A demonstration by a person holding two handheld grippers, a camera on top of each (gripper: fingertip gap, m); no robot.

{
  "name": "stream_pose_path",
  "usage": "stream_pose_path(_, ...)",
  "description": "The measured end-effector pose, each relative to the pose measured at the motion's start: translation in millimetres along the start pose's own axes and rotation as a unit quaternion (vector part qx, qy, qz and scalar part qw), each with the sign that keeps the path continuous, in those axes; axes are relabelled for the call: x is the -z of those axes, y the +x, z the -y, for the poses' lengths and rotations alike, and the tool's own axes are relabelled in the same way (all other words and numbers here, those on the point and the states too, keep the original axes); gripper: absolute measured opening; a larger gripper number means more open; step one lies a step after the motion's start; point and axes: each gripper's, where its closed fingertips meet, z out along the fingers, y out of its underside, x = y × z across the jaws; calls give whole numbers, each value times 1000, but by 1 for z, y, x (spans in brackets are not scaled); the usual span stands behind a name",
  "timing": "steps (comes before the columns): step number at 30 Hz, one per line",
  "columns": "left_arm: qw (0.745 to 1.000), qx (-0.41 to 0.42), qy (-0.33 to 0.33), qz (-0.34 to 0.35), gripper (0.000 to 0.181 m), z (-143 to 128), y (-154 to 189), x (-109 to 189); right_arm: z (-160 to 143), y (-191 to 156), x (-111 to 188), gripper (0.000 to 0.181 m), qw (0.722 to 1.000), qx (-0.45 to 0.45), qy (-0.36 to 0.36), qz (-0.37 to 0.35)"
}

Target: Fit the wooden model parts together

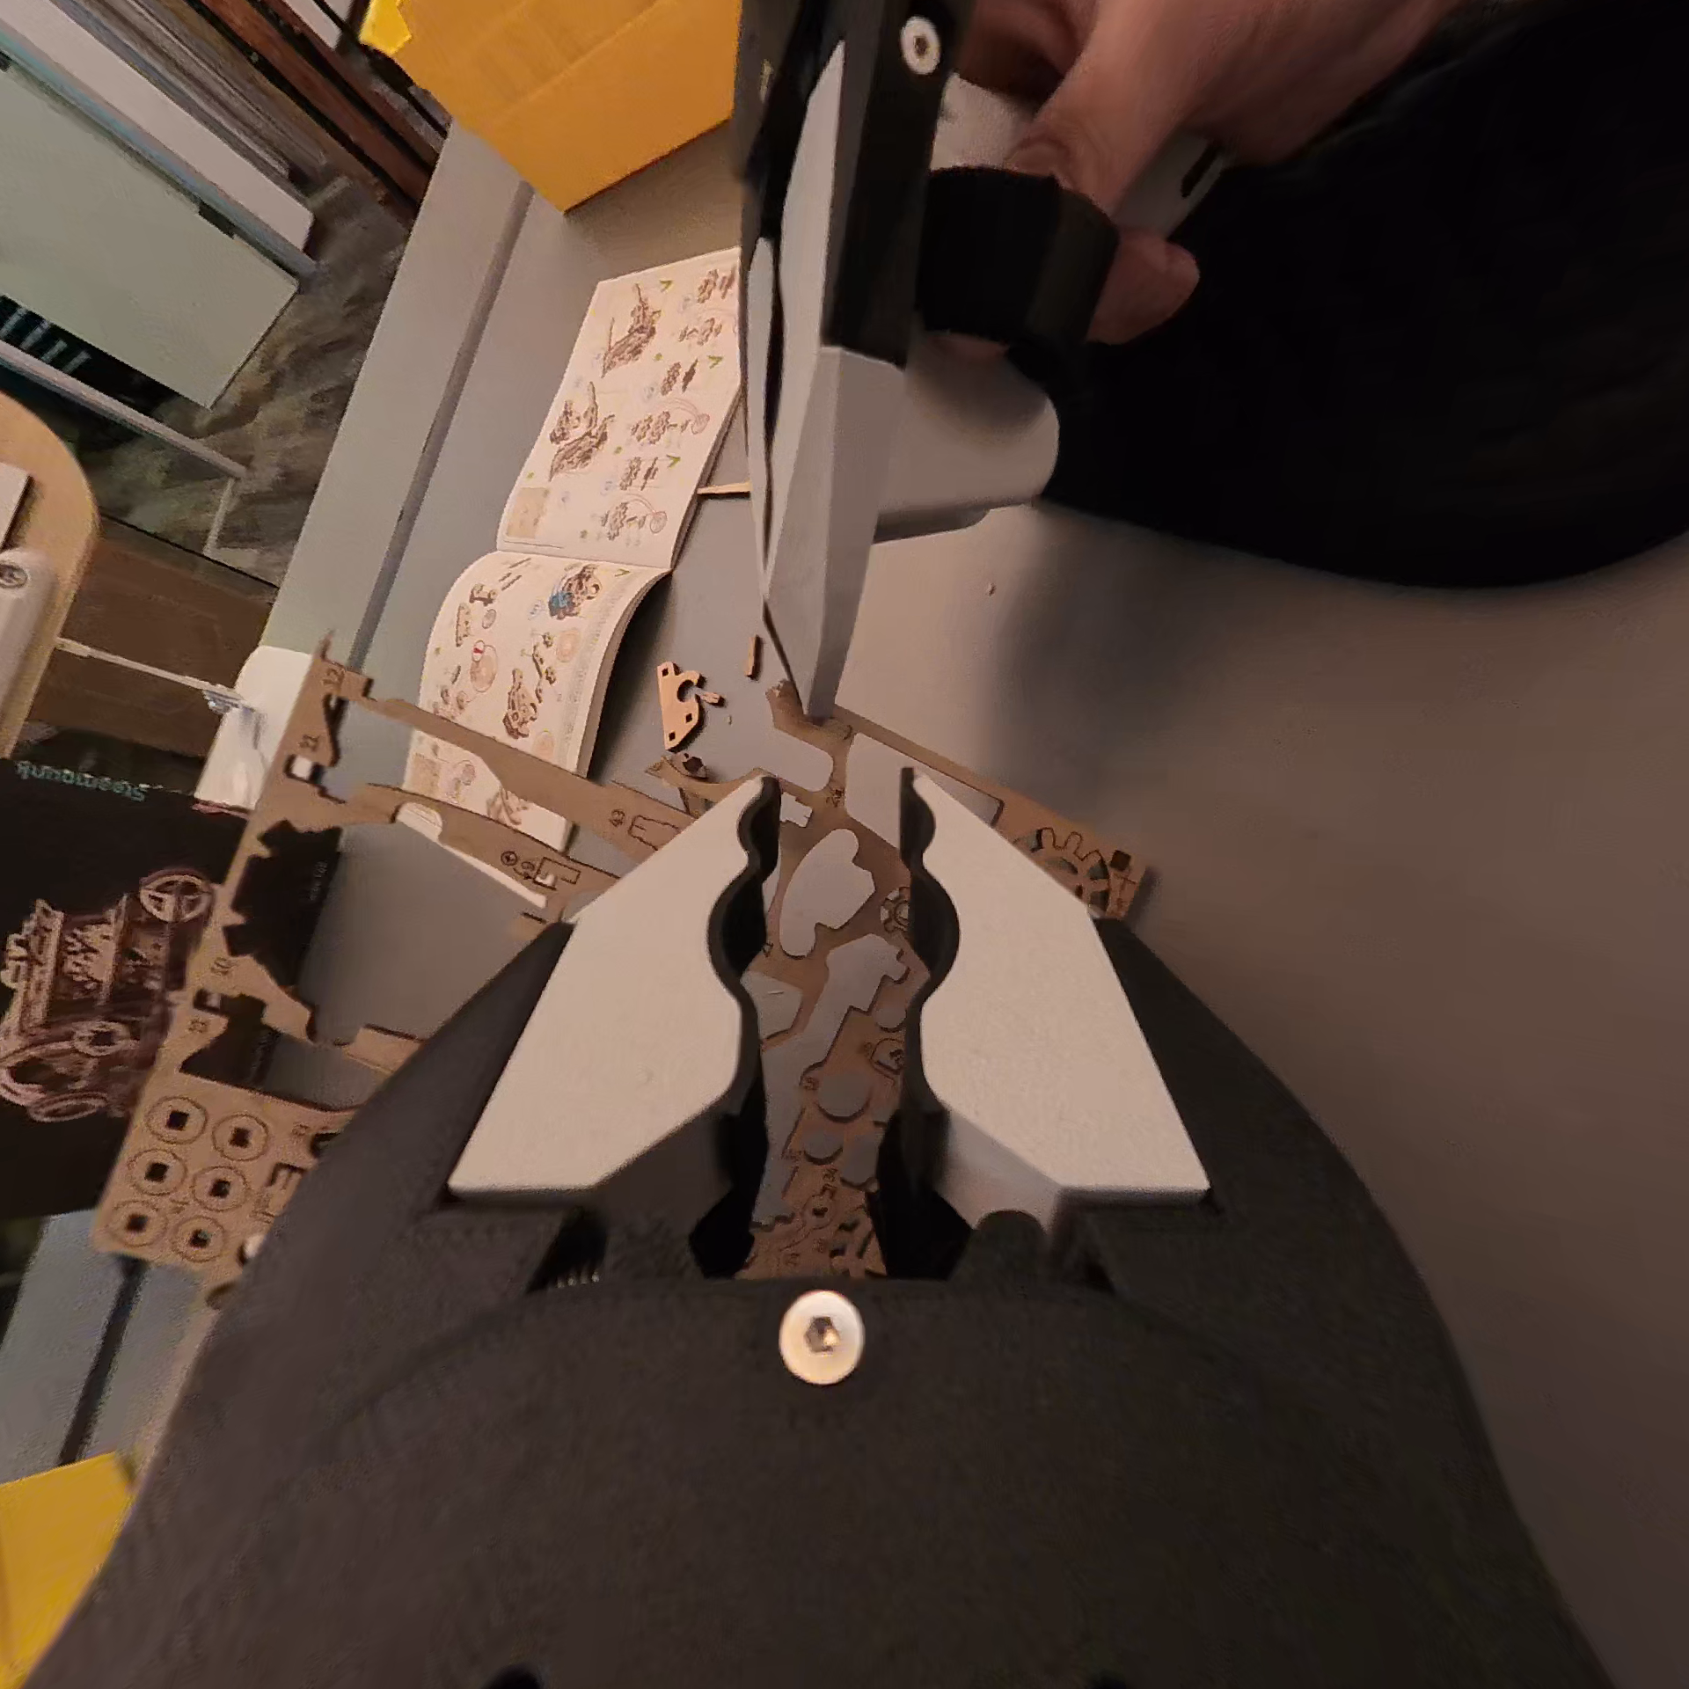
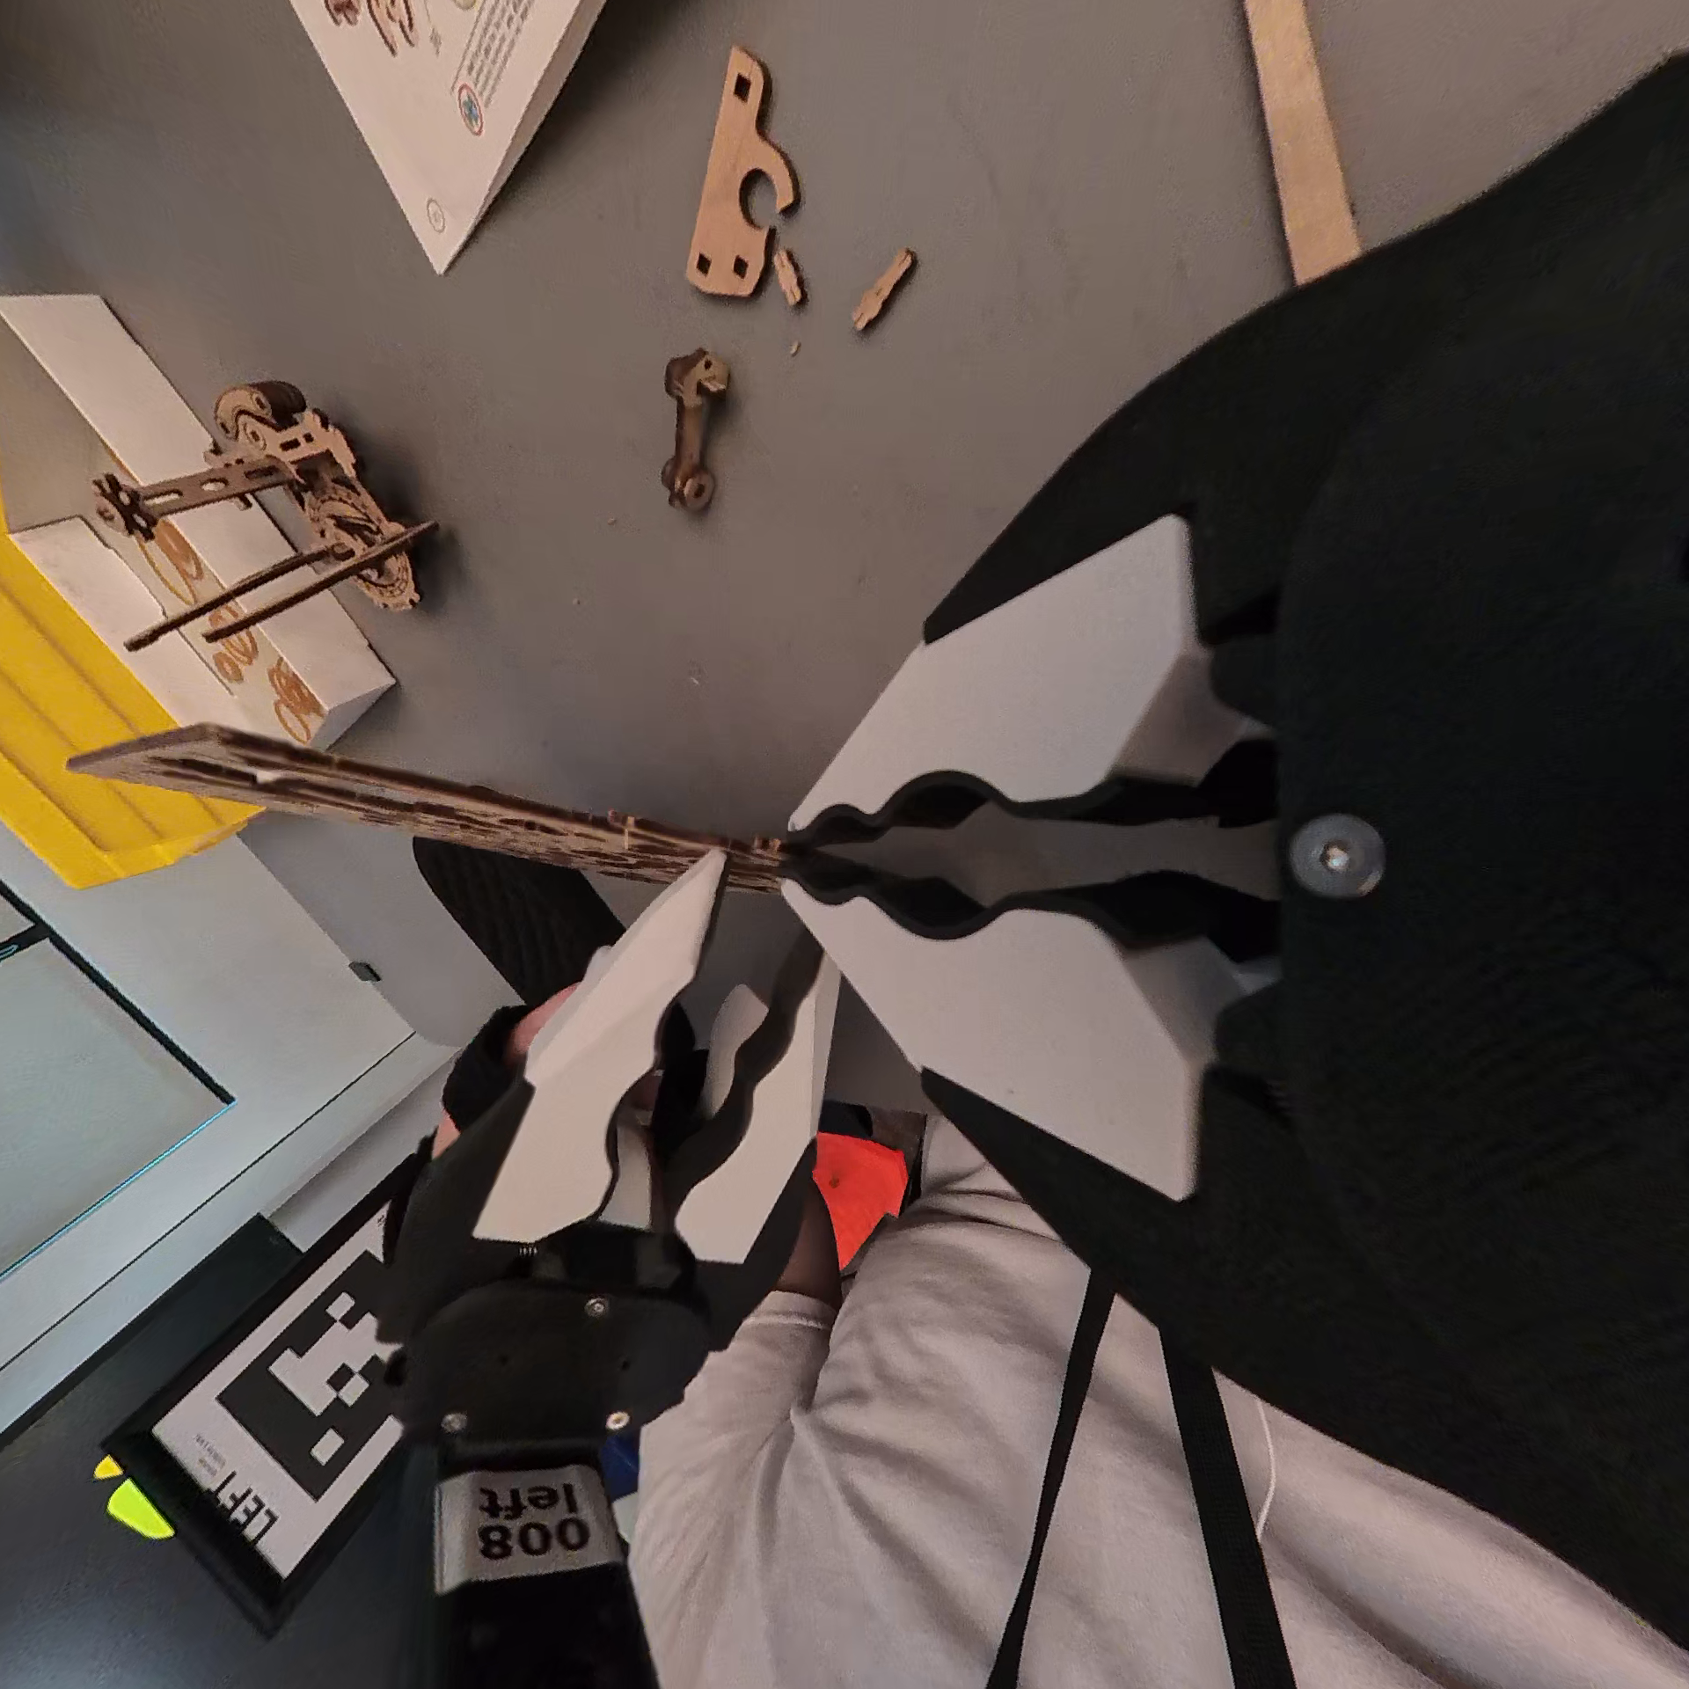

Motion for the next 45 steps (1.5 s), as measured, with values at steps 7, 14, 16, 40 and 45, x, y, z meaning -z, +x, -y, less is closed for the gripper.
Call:
stream_pose_path(7, 993, -93, -15, 63, 11, 3, -5, -6, 4, 2, 3, 1, 998, -53, 21, 21)
stream_pose_path(14, 990, -122, -27, 67, 8, 1, -2, -12, -1, 1, 0, 1, 996, -77, 7, 33)
stream_pose_path(16, 989, -130, -31, 67, 7, -2, 0, -15, -4, 3, -1, 1, 997, -76, 0, 23)
stream_pose_path(40, 965, -200, -66, 157, 1, -14, 2, -29, -17, 21, -5, 0, 979, -202, -19, -2)
stream_pose_path(45, 965, -202, -74, 149, 1, -20, 9, -35, -26, 26, -7, 0, 980, -191, -47, -31)
